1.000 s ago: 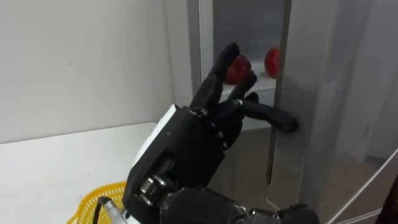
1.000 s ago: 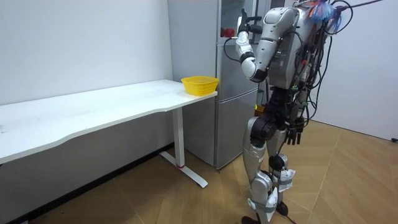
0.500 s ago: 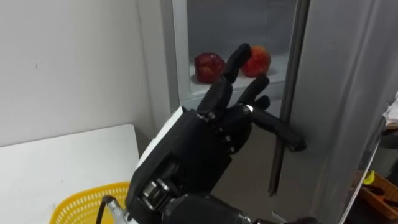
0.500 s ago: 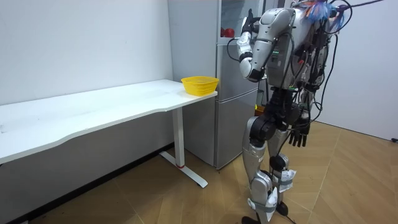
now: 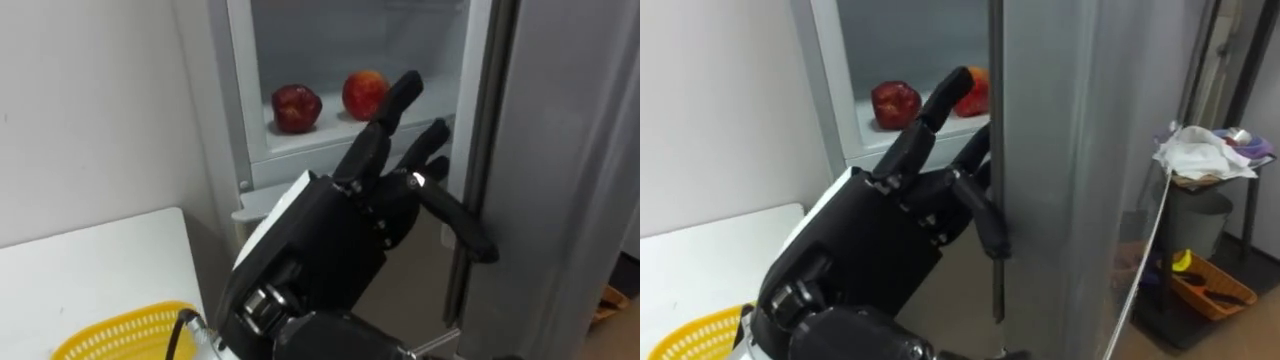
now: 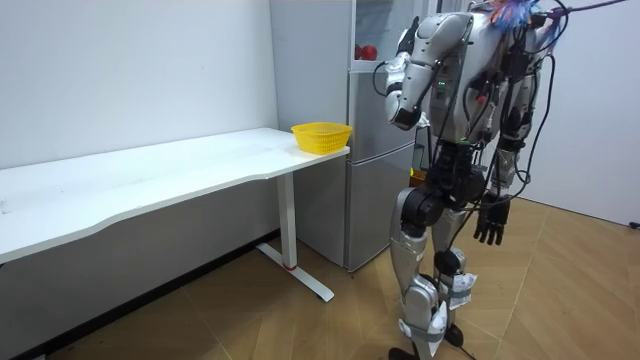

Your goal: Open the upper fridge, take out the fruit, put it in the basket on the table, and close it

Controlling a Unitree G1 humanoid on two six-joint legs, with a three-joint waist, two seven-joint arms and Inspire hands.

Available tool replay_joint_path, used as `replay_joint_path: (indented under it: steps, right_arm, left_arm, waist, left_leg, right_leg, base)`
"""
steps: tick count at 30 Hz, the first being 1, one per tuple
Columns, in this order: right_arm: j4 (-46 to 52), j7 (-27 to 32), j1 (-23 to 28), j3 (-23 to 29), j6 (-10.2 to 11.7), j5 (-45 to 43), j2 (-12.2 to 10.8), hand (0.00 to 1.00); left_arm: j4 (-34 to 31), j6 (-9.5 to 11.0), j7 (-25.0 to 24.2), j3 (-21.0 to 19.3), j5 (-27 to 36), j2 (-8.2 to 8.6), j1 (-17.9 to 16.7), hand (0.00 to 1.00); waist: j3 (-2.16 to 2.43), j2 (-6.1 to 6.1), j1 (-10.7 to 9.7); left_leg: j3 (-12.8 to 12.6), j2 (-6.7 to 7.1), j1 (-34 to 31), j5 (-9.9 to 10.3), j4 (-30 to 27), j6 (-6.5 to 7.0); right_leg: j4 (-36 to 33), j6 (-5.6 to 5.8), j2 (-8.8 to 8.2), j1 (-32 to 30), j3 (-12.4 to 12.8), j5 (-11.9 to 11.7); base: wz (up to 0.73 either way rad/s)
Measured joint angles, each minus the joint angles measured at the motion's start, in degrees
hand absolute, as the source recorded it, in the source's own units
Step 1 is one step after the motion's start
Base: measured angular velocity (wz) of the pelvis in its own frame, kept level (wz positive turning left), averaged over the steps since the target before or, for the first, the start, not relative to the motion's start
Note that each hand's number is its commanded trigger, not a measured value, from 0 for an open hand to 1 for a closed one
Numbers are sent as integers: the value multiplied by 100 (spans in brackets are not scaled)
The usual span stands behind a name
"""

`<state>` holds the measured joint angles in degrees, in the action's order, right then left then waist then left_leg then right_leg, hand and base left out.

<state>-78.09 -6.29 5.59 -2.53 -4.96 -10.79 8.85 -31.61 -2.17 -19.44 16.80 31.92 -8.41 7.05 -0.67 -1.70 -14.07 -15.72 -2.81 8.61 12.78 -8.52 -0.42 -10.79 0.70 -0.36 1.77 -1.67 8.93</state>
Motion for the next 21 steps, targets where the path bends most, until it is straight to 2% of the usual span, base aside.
replay_joint_path:
  steps: [7, 10, 14, 21]
  right_arm:
    - [2, -2, 2, -1, -4, 256, 29, 0]
    - [-1, -5, 9, 8, -1, 325, 47, 0]
    - [0, -11, 10, 45, 15, 428, 62, 0]
    - [-1, -15, 16, 57, 27, 477, 96, 0]
  left_arm:
    - [0, -42, -104, 62, -2, -20, 111, 0]
    - [5, -41, -159, 151, -1, -7, 266, 0]
    - [7, -41, -265, 228, 2, -11, 272, 0]
    - [7, -41, -278, 262, 1, -12, 414, 0]
  waist:
    - [35, -54, -55]
    - [34, -56, -121]
    - [33, -60, -152]
    - [32, -63, -252]
  left_leg:
    - [-143, -65, -7, 38, 29, -19]
    - [-178, -65, 8, 40, 37, -22]
    - [-300, -70, 64, 44, 87, -28]
    - [-336, -75, 46, 54, 92, -38]
  right_leg:
    - [2, -36, 84, -76, 135, -57]
    - [0, -36, 91, -74, 172, -57]
    - [-1, -31, 127, -87, 300, -62]
    - [-15, -32, 146, -164, 328, -64]
  base:
    - [-11]
    - [-7]
    - [-14]
    - [-5]
